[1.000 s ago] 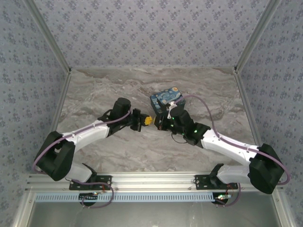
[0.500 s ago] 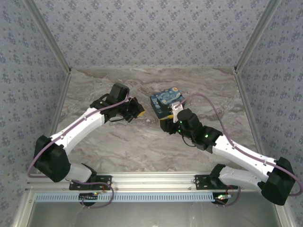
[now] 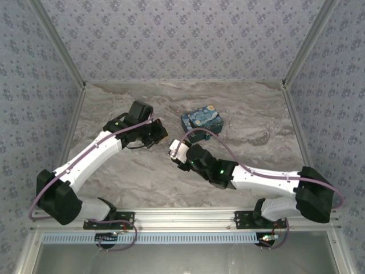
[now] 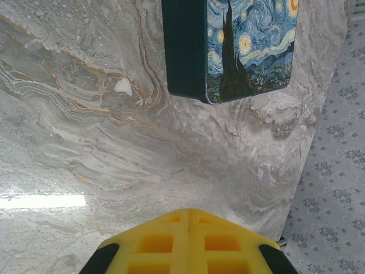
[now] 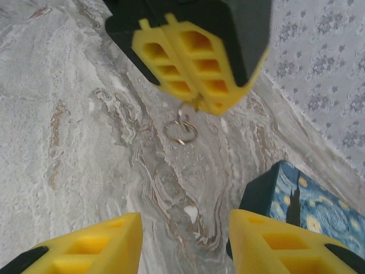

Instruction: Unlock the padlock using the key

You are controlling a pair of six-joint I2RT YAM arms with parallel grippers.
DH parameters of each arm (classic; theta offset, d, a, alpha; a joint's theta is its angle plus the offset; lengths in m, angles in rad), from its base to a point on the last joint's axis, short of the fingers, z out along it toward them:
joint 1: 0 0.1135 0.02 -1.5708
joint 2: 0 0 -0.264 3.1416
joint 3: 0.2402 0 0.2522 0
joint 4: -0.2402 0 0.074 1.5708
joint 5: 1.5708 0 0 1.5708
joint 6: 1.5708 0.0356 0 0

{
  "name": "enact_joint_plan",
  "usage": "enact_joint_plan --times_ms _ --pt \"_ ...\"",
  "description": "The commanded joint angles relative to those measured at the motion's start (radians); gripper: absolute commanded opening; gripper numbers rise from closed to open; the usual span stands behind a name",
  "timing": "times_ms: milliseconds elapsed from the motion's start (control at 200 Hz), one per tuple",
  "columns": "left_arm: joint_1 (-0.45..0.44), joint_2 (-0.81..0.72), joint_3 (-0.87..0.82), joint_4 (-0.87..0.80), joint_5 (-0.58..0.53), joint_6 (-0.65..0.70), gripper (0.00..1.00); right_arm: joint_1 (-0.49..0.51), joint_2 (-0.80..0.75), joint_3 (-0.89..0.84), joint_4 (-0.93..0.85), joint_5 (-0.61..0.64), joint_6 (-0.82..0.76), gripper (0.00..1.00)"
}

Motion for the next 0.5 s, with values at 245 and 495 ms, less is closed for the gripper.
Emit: enact_joint_plan --times_ms 245,495 --pt "0.0 -0.031 0.005 -0.011 0.004 -0.018 0.0 0.014 0.076 0.066 0.179 0.018 -0.038 0.37" --pt "0.0 -0.03 -0.006 0.003 0.017 -0.032 0.0 0.011 0.104 0.08 0.2 0.015 -0.026 0.29"
